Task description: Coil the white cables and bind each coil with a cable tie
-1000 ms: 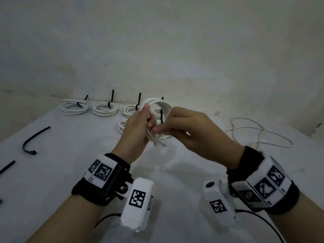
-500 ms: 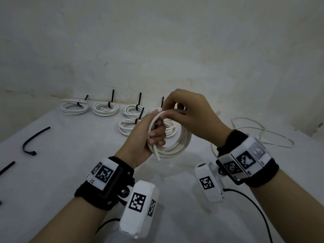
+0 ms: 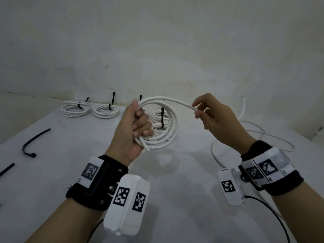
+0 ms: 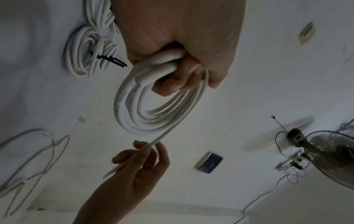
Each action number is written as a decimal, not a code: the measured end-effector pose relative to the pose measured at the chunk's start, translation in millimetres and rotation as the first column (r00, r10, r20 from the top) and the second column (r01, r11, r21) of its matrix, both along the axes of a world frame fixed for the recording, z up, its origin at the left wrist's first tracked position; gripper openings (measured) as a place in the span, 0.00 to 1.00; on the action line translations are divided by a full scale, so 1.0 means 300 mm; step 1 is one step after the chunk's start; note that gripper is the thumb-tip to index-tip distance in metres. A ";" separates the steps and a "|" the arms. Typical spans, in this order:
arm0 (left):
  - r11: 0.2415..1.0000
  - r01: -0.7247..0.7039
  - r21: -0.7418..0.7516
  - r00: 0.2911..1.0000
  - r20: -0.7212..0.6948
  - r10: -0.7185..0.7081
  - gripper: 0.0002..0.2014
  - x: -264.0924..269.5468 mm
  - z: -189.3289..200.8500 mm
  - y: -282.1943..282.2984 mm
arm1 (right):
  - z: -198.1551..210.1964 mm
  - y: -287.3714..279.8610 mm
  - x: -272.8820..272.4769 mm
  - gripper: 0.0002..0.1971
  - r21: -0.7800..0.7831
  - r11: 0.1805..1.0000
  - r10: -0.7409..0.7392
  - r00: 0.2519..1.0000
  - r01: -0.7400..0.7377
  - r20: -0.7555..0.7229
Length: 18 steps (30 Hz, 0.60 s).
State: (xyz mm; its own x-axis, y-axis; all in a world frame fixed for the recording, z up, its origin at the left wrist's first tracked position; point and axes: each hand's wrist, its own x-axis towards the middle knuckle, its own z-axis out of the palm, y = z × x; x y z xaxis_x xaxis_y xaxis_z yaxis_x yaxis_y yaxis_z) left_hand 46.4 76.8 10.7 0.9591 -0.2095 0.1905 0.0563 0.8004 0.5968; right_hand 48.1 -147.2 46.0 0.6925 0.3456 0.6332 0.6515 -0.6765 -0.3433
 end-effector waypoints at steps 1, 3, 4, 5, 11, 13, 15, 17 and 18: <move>1.000 -0.014 -0.018 1.000 -0.007 0.014 0.18 0.005 0.002 0.006 | -0.007 -0.017 -0.004 0.12 -0.031 0.999 -0.017 1.000 0.016 -0.006; 0.998 -0.037 -0.047 0.999 -0.023 0.036 0.20 0.010 0.004 0.014 | -0.020 -0.050 -0.012 0.13 -0.115 0.992 -0.051 0.999 0.050 -0.003; 0.997 -0.044 -0.059 0.999 -0.027 0.042 0.21 0.012 0.005 0.018 | -0.024 -0.067 -0.015 0.13 -0.157 0.985 -0.071 0.997 0.070 -0.001; 0.997 -0.048 -0.068 0.999 -0.028 0.046 0.22 0.015 0.005 0.021 | -0.028 -0.082 -0.018 0.13 -0.190 0.978 -0.088 0.996 0.087 0.001; 0.997 0.070 -0.036 0.998 0.010 -0.070 0.21 0.030 -0.023 0.027 | -0.005 -0.134 -0.022 0.09 -0.124 0.969 -0.190 0.966 0.213 0.177; 0.989 0.146 -0.009 0.989 0.030 -0.145 0.20 0.030 -0.034 0.025 | 0.015 -0.144 -0.013 0.07 -0.089 0.963 -0.231 0.952 0.253 0.198; 0.970 0.241 0.032 0.968 0.056 -0.243 0.19 0.030 -0.043 0.027 | 0.028 -0.153 0.002 0.05 -0.057 0.958 -0.262 0.942 0.279 0.211; 0.937 0.337 0.088 0.936 0.075 -0.344 0.19 0.029 -0.048 0.027 | 0.033 -0.166 0.019 0.04 -0.012 0.951 -0.300 0.933 0.308 0.199; 0.919 0.377 0.117 0.919 0.076 -0.387 0.19 0.030 -0.051 0.027 | 0.034 -0.174 0.027 0.03 0.009 0.946 -0.319 0.928 0.323 0.191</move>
State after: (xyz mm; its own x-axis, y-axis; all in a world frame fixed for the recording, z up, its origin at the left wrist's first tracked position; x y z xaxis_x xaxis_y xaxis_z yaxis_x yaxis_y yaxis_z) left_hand 55.4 84.9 -4.5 0.7803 -0.5788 0.2367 0.2851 0.6661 0.6892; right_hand 56.3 -199.5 56.3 0.6383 0.1396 0.7570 0.4491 -0.8662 -0.2190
